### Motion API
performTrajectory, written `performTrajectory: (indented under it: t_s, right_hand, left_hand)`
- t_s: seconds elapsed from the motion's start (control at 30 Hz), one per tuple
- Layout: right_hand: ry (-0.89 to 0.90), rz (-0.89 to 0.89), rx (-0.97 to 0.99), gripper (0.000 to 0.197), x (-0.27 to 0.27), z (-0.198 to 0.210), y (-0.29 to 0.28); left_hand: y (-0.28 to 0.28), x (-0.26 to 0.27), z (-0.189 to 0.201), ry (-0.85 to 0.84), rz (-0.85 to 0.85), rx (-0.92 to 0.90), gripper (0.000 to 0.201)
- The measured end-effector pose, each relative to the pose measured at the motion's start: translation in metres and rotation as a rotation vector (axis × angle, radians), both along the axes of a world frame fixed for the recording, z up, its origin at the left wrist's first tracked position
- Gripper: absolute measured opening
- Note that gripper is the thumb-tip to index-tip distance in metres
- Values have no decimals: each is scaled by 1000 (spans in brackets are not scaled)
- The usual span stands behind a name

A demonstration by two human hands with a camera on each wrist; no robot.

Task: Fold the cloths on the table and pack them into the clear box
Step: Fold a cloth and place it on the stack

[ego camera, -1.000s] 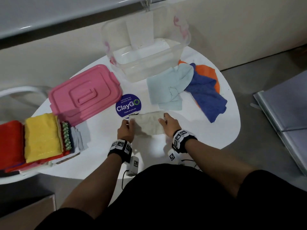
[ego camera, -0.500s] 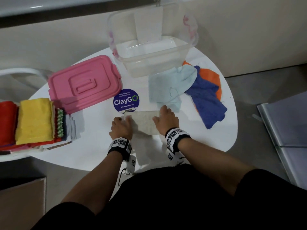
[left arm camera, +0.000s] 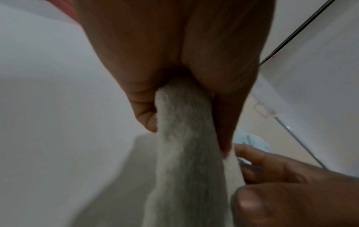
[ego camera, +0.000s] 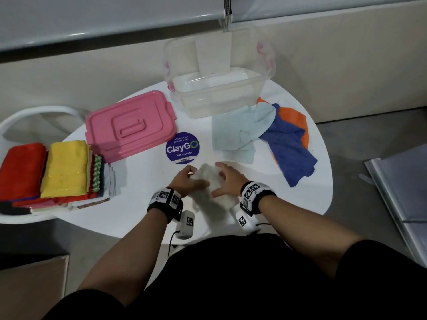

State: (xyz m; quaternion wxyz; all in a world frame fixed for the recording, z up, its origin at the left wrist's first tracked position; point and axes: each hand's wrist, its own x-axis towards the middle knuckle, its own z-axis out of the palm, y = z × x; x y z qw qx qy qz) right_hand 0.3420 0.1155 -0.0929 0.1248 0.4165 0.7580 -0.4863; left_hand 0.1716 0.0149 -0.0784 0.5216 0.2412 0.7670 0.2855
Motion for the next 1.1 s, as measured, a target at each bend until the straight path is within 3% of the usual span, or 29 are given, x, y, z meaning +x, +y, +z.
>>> performTrajectory:
  t_s: [0.07,0.13,0.27,0.3,0.37,0.5,0.6,0.73,0.93,1.03,1.1]
  right_hand:
    - [120,-93,-285,93,-5,7,0]
    - [130,-119,-454,64,-14,15,-3]
    - [262,-375,-542,22,-35,26,-23]
    - [308,-451,-550,19,-42,29,-28]
    - [359,-532,-472,28,-57,34,-40]
    - [372,-470,-236,38,-90,38,-57]
    - [346,-427,-134,41,-120,42,-69]
    - [409,-484,-107,37,-179,70,-85]
    - [565,-443,-45,39,-287,102,-121]
    - [596,-423,-52,31,-334,104,-143]
    - [604,-440,-77,30,-361,101,-154]
  left_hand:
    - [0,-5,15,-121,-20,46,47]
    - [-5,-10,27,-195,28,117,50]
    - [-25,-26,30,-247,481,319,62]
    - [-34,-30,29,-291,544,311,70]
    - [-57,-29,26,-392,499,205,77]
    - [-94,-22,21,-509,308,133,59]
    - [-107,-49,30,-417,336,208,38]
    - [-130,-112,53,-269,338,300,26]
    - [-178,-202,87,125,361,413,37]
    - [-200,-232,100,504,401,412,41]
    - [-212,-249,104,652,381,417,46]
